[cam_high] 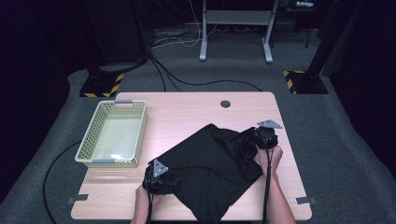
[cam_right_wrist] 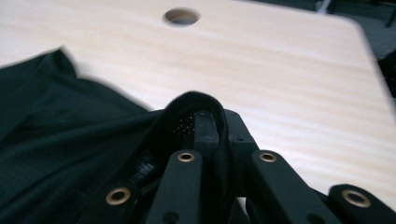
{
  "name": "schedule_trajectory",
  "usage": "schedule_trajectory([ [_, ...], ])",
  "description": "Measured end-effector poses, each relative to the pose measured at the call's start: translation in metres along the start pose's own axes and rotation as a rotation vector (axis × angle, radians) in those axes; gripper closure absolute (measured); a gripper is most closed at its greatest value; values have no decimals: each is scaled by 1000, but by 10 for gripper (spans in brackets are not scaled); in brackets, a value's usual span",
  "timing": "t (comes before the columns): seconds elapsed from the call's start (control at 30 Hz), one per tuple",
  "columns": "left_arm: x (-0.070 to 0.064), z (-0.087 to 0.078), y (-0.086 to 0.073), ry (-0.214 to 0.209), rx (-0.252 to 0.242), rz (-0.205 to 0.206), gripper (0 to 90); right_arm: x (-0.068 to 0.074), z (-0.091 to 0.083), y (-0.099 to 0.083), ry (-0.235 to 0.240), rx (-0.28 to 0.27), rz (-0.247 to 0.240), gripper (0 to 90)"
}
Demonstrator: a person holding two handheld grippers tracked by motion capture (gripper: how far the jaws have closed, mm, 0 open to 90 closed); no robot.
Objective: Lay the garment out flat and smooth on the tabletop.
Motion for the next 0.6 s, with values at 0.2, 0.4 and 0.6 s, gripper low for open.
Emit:
schedule_trajectory([
  [0.2,0,0,0,0,0,0,147,-22,4,7,-58,22,24,850],
  [0.4,0,0,0,0,0,-1,148,-24,-1,-6,0,29,101,626],
  [0.6,0,0,0,0,0,-1,147,6,-20,-8,98,-17,79,509],
])
Point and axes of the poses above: each handheld gripper's, and its own axes: z roughly forward along the jaws, y roughly out of its top, x roughly to its left, the point moved 4 cm from there along z, roughly forward along the jaws, and after that the axes turned 8 degrees about y, right-handed, at the moved point
